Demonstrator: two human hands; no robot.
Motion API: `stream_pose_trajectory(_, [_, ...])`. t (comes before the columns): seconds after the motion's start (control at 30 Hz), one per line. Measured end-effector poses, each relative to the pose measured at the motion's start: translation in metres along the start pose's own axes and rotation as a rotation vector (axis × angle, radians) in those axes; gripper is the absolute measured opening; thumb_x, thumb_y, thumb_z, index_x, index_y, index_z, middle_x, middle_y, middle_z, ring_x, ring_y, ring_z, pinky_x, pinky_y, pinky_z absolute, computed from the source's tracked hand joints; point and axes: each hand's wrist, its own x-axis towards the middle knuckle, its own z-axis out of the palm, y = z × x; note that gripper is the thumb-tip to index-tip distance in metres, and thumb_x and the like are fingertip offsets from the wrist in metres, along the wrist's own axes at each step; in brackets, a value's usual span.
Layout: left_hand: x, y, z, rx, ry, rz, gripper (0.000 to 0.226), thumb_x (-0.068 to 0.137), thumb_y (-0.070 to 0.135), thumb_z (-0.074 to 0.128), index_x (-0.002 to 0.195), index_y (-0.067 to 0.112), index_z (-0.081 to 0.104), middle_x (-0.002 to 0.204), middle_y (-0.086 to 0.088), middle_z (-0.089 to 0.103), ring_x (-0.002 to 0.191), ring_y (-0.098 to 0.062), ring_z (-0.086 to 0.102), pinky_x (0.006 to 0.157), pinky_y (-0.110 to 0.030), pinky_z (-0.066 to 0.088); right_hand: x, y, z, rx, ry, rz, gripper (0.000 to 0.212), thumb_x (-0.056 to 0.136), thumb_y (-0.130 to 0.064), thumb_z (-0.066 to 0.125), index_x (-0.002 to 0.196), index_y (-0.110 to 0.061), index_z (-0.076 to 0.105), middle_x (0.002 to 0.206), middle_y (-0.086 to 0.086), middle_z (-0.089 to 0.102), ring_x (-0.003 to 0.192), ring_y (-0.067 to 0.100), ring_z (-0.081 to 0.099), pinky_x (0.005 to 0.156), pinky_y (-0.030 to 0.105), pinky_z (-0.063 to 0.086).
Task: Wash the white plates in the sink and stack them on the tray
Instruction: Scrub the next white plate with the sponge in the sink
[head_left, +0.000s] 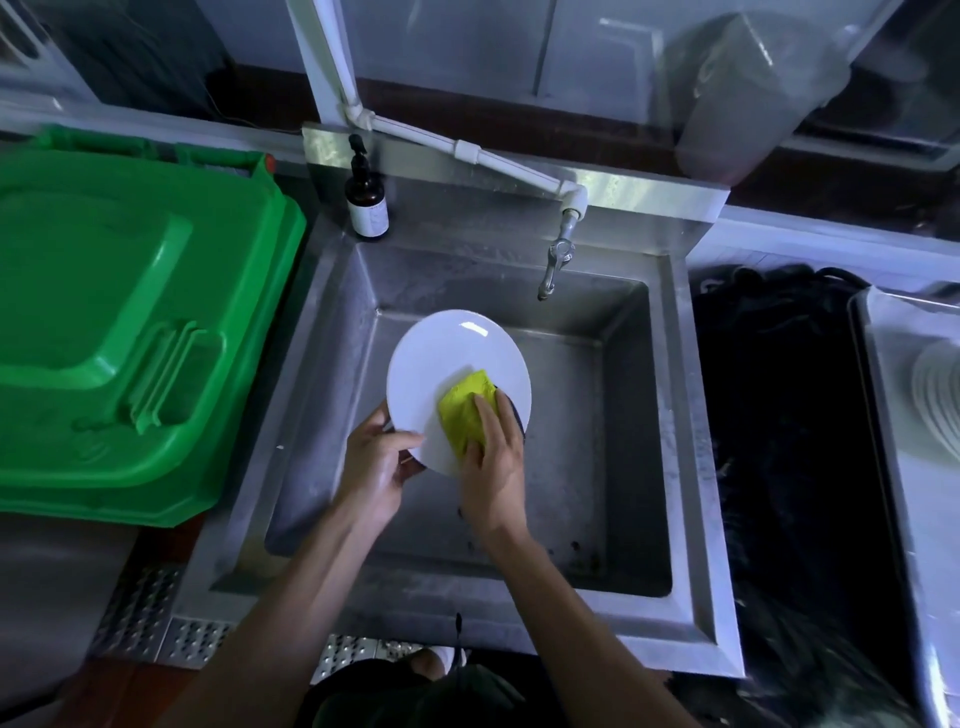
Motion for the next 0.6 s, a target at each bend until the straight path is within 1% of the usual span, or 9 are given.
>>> stream_pose_trajectory(0.07, [0.001, -0.001, -0.001, 0.009, 0.003, 0.01, 0.053, 0.069, -0.012, 0.058, 0.112, 0.016, 0.074, 0.097, -0.014, 0.072, 0.082, -0.03, 0.067, 0.069, -0.037, 0.057, -0.007, -0.009, 0.007, 0.035, -0.028, -0.024, 0.06, 0.089, 0.006, 0.046, 0.147, -0.009, 0.044, 0.161, 0.011, 0.026, 0.149, 0.022, 0.022, 0.119, 0.016, 0.013])
stream_pose_trajectory(0.1, [0.002, -0.001, -0.002, 0.013, -0.002, 0.018, 0.053, 0.07, -0.013, 0.057, 0.109, 0.017, 0.075, 0.094, -0.013, 0.072, 0.08, -0.029, 0.067, 0.066, -0.036, 0.058, -0.01, -0.013, 0.009, 0.051, -0.04, -0.036, 0.06, 0.09, 0.005, 0.046, 0.148, -0.01, 0.044, 0.162, 0.01, 0.025, 0.149, 0.021, 0.021, 0.116, 0.011, 0.011])
stream_pose_trajectory(0.13, [0.002, -0.001, -0.004, 0.013, -0.008, 0.022, 0.053, 0.072, -0.015, 0.056, 0.11, 0.017, 0.075, 0.093, -0.013, 0.072, 0.08, -0.028, 0.068, 0.065, -0.035, 0.058, -0.013, -0.016, 0.01, 0.06, -0.048, -0.048, 0.059, 0.091, 0.004, 0.046, 0.148, -0.011, 0.043, 0.162, 0.009, 0.025, 0.149, 0.02, 0.021, 0.115, 0.01, 0.011])
stream_pose_trajectory(0.2, [0.002, 0.0, -0.005, -0.002, -0.012, 0.024, 0.053, 0.072, -0.015, 0.054, 0.112, 0.014, 0.074, 0.094, -0.015, 0.071, 0.081, -0.029, 0.067, 0.064, -0.036, 0.057, -0.016, -0.019, 0.01, 0.053, -0.053, -0.07, 0.057, 0.094, 0.001, 0.048, 0.148, -0.012, 0.043, 0.162, 0.009, 0.025, 0.149, 0.021, 0.022, 0.119, 0.02, 0.018])
stream_pose_trajectory(0.27, [0.0, 0.0, -0.005, -0.027, -0.005, 0.03, 0.053, 0.065, -0.01, 0.058, 0.109, 0.015, 0.075, 0.093, -0.016, 0.071, 0.08, -0.03, 0.066, 0.065, -0.036, 0.056, -0.017, -0.017, 0.009, 0.001, -0.026, -0.096, 0.055, 0.094, 0.0, 0.05, 0.148, -0.011, 0.044, 0.161, 0.012, 0.028, 0.148, 0.025, 0.027, 0.119, 0.034, 0.026])
stream_pose_trajectory(0.33, [0.0, 0.0, -0.003, -0.05, 0.03, 0.039, 0.053, 0.064, -0.01, 0.058, 0.109, 0.014, 0.075, 0.096, -0.015, 0.072, 0.081, -0.029, 0.067, 0.065, -0.037, 0.057, -0.018, -0.013, 0.008, -0.064, 0.016, -0.088, 0.054, 0.096, -0.001, 0.05, 0.148, -0.011, 0.044, 0.16, 0.013, 0.029, 0.147, 0.029, 0.028, 0.117, 0.042, 0.029])
stream_pose_trajectory(0.4, [0.001, -0.001, -0.003, -0.074, 0.062, 0.043, 0.052, 0.072, -0.016, 0.053, 0.111, 0.012, 0.073, 0.099, -0.013, 0.073, 0.084, -0.03, 0.067, 0.07, -0.04, 0.057, -0.016, -0.007, 0.006, -0.107, 0.037, -0.014, 0.053, 0.099, -0.004, 0.045, 0.151, -0.014, 0.039, 0.163, 0.008, 0.024, 0.149, 0.027, 0.023, 0.118, 0.045, 0.026])
stream_pose_trajectory(0.47, [0.002, -0.001, -0.006, -0.07, 0.058, 0.049, 0.049, 0.073, -0.015, 0.052, 0.109, 0.012, 0.072, 0.101, -0.013, 0.073, 0.087, -0.032, 0.067, 0.074, -0.042, 0.056, -0.011, 0.001, 0.003, -0.111, 0.051, 0.051, 0.053, 0.101, -0.006, 0.041, 0.153, -0.016, 0.034, 0.164, 0.005, 0.019, 0.15, 0.026, 0.017, 0.119, 0.046, 0.022])
stream_pose_trajectory(0.6, [0.002, 0.0, -0.011, -0.013, 0.015, 0.063, 0.045, 0.071, -0.012, 0.057, 0.107, 0.011, 0.072, 0.101, -0.011, 0.074, 0.088, -0.03, 0.069, 0.074, -0.044, 0.059, 0.003, 0.01, -0.002, 0.022, 0.115, 0.143, 0.057, 0.102, -0.009, 0.044, 0.155, -0.02, 0.028, 0.164, 0.006, 0.016, 0.147, 0.029, 0.018, 0.119, 0.044, 0.021])
